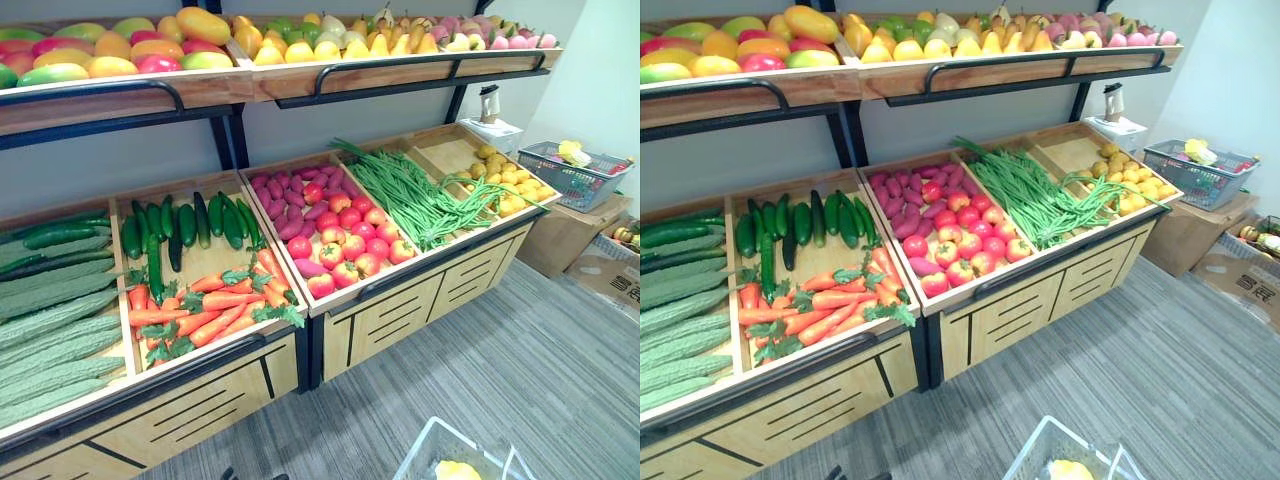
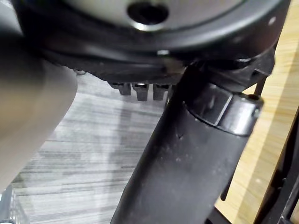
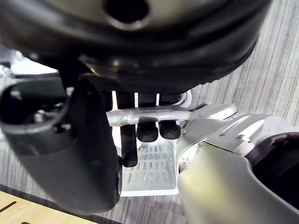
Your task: Pick vegetable in the basket
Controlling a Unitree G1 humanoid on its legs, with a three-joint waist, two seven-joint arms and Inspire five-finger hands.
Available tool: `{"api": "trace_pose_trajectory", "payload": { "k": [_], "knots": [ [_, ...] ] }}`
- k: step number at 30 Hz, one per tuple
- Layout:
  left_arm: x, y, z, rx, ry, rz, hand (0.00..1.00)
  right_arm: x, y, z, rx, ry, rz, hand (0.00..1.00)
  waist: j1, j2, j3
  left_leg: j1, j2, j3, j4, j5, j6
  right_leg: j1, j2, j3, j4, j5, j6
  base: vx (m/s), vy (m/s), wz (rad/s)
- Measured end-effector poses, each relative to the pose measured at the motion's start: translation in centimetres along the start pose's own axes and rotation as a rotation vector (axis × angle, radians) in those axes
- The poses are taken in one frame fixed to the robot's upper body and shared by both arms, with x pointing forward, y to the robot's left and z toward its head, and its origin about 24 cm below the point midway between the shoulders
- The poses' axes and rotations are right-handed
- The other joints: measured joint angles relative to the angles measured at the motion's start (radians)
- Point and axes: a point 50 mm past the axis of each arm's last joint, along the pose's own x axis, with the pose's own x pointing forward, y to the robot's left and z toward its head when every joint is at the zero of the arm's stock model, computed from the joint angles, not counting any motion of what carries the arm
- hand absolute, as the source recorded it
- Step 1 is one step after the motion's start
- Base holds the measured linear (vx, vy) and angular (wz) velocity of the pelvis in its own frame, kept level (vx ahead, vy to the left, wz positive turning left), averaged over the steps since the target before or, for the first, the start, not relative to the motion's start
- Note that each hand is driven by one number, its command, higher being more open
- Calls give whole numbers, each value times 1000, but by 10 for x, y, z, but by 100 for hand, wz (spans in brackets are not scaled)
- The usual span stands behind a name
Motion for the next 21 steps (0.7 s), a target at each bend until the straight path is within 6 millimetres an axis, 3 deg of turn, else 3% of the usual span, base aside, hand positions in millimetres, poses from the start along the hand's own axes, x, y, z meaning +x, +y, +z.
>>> {"api": "trace_pose_trajectory", "payload": {
  "k": [3,5,7,9,10,11,12,13,14,15,16,19,21],
  "knots": [
    [1,0,0,1,14,11,100,0,-1,4,-5,-13,-8,0,0,-8,6,25,-34,34,-11,-10,31,-33,-52,23,97,-44,31,-67,136,-14],
    [1,2,1,8,16,12,100,-2,-4,6,-7,-24,-11,0,-11,-22,8,44,-96,59,-26,-35,62,-87,-150,41,273,-112,64,-11,159,-2],
    [1,0,0,10,18,7,100,-2,-4,9,-6,-36,-14,0,-15,-14,12,58,-118,57,-49,-37,70,-143,-184,59,387,-109,56,75,151,3],
    [-1,3,-2,15,24,15,100,-3,-6,10,52,-53,-18,0,-33,-3,16,75,-114,32,-57,-32,86,-195,-194,82,514,-77,27,101,96,25],
    [-2,6,-2,21,31,22,100,-3,-8,7,64,-44,-20,0,-44,13,14,78,-87,22,-50,-40,84,-207,-157,124,477,-113,37,134,-18,39],
    [-1,10,3,31,20,29,100,-2,-4,0,60,-24,-9,0,-50,21,14,69,-44,3,-35,-53,73,-217,-80,169,381,-119,37,189,-113,51],
    [0,12,11,42,4,32,100,-1,1,-9,67,4,3,0,-52,23,13,53,0,-17,-30,-53,57,-237,8,231,266,-102,51,138,-114,42],
    [0,13,12,45,0,32,100,0,2,-11,66,12,6,0,-52,22,13,50,9,-20,-29,-55,54,-243,29,248,239,-92,56,158,-187,43],
    [0,16,18,56,-13,34,100,0,5,-22,59,43,18,0,-52,-2,17,37,17,-34,-15,-61,33,-250,74,315,127,-28,61,229,-273,72],
    [3,12,20,52,-13,28,100,0,5,-27,51,60,7,0,-60,-18,23,43,15,-73,-3,-74,9,-237,71,298,131,69,3,389,-341,88],
    [4,2,14,26,-12,-1,100,0,1,-22,50,49,-1,0,-57,7,20,37,32,-76,15,-70,1,-216,78,277,118,58,-5,356,-265,76],
    [5,-11,3,-27,4,-24,100,-1,-4,-10,-47,36,-18,0,-55,41,4,30,53,-80,26,-62,-11,-149,95,234,25,59,-15,237,-137,40],
    [4,-13,-1,-36,11,-29,100,0,-3,-6,-75,31,-15,0,-47,46,-5,27,60,-77,31,-55,-21,-132,99,217,11,57,-18,147,-61,29]
  ]
}}
